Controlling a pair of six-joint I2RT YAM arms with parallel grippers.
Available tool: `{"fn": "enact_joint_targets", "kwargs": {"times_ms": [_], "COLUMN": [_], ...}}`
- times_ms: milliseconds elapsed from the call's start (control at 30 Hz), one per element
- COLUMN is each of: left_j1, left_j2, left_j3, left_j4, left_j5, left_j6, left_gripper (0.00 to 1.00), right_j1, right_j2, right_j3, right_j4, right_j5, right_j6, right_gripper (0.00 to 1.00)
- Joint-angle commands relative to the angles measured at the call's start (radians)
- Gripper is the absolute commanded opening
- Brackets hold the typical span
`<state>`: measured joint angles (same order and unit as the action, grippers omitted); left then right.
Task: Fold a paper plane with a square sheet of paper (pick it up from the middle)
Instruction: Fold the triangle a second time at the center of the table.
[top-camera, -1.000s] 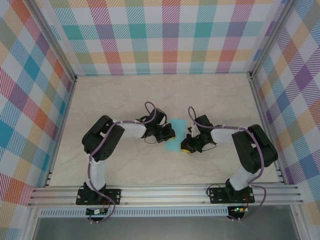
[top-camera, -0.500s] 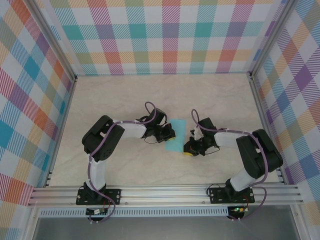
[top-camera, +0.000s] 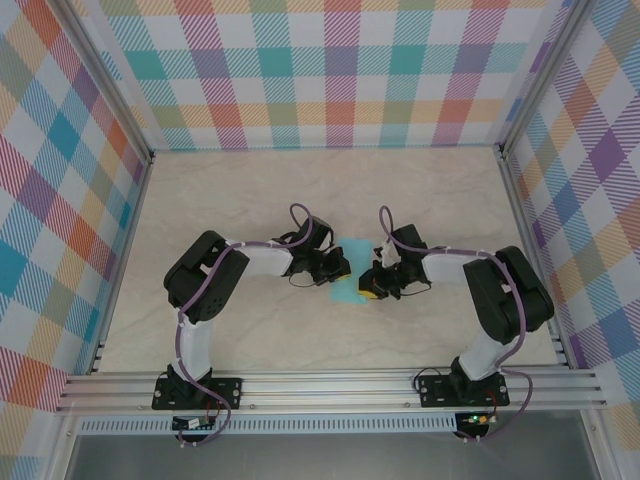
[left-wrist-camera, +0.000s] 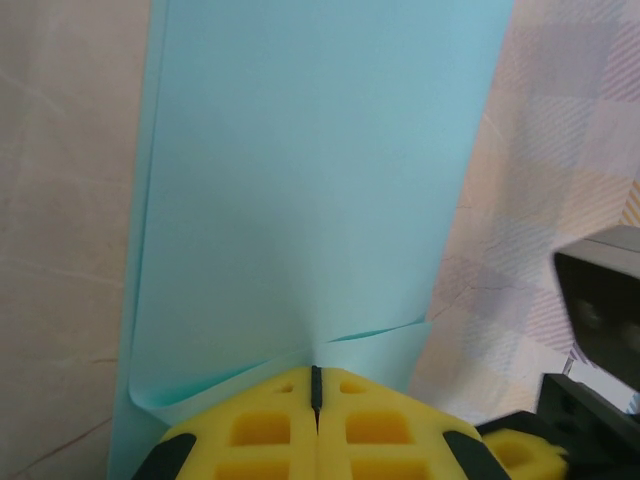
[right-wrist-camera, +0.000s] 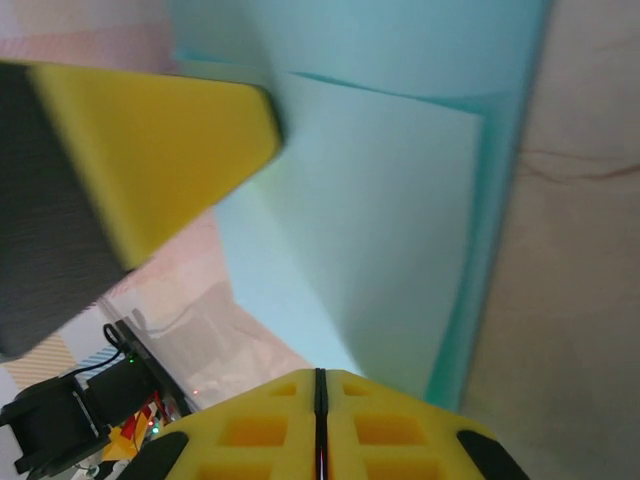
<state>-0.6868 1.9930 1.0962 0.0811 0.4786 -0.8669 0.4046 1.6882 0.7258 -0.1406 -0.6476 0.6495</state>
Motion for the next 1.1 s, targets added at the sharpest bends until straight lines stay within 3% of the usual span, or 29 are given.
{"fn": "enact_joint_targets", "kwargs": {"times_ms": [0,167,400,700,1067], "left_j1": [-0.008,-0.008,-0.012,-0.072,-0.076], "left_j2": [0.009,-0.04,-0.135,-0.081,-0.019], "left_j3": [0.003,0.033,0.018,-0.007,-0.072], "left_j4": [-0.018,-0.046,-0.058,0.001,0.059], "left_j5": [-0.02,-0.018,-0.018,-0.027,-0.095], "left_j6": [0.018,0.045,0.051,0.0,-0.017], "left_gripper": [0.0,0.01,0.13,0.06,0.03], "right_j1": [-0.003,-0.004,-0.004,-0.004,-0.004], "right_j2": [0.029,0.045,0.035,0.037,0.045], "right_j3": [-0.013,-0.045,-0.041,-0.047,-0.053], "right_j4": [-0.031,-0.014,-0.03,-0.024,-0.025], "right_j5": [0.036,0.058,0.078,0.088,0.09], "right_j6": [-0.026,-0.012,-0.007,-0.005,-0.007], "right_gripper": [0.08,0.05,0.05,0.04,0.04]}}
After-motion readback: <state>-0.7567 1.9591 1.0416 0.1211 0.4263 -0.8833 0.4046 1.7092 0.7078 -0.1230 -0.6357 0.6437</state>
